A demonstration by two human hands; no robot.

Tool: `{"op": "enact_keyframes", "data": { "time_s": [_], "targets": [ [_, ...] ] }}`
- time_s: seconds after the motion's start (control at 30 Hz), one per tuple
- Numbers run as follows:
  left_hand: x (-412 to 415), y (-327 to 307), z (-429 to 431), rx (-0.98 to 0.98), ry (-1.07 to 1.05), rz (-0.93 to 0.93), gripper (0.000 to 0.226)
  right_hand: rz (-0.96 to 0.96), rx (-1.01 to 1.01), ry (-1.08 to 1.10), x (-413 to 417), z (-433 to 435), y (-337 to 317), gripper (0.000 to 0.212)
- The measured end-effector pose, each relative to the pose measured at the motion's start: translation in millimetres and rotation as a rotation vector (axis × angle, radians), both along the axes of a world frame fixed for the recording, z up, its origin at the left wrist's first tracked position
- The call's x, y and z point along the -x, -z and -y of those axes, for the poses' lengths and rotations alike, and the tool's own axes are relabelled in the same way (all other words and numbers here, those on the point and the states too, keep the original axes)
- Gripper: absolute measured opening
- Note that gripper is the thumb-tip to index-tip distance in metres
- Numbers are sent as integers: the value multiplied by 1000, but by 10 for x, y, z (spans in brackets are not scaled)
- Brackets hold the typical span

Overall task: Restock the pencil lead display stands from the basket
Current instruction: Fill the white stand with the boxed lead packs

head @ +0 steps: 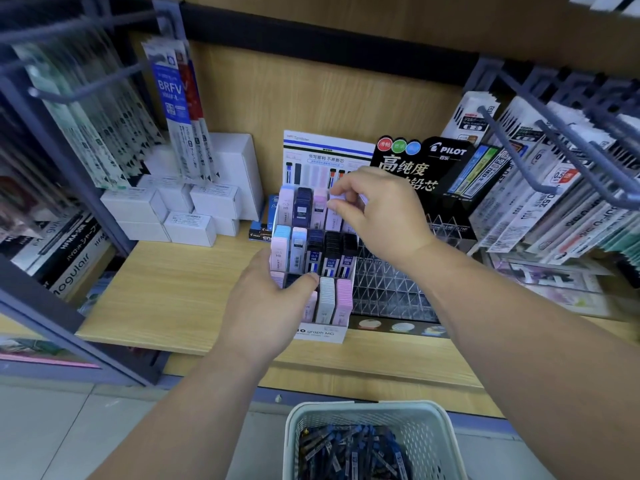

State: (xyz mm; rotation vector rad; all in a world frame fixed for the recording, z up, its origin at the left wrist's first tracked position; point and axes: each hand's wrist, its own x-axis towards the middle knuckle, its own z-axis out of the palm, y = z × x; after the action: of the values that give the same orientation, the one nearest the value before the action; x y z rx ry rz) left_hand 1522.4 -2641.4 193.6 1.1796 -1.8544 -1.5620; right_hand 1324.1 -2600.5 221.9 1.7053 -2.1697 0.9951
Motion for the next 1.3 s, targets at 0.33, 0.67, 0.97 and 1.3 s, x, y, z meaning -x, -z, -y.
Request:
{"op": "enact_keyframes", "data": {
  "time_s": [0.33, 0.67, 0.97, 1.3],
  "targets": [
    [1, -91, -15, 338, -267, -127, 36, 994, 260, -30, -283, -204, -366, 19],
    [141, -304, -407, -293, 255, -383, 11, 1492, 351, -160, -591, -619, -323, 39],
    [129, -247, -252, -270, -12, -420, 9, 806, -247, -148, -385, -946, -198, 35],
    [64, -200, -80, 98, -320, -289, 19, 583, -10, -22, -300, -698, -246, 42]
  ]
}}
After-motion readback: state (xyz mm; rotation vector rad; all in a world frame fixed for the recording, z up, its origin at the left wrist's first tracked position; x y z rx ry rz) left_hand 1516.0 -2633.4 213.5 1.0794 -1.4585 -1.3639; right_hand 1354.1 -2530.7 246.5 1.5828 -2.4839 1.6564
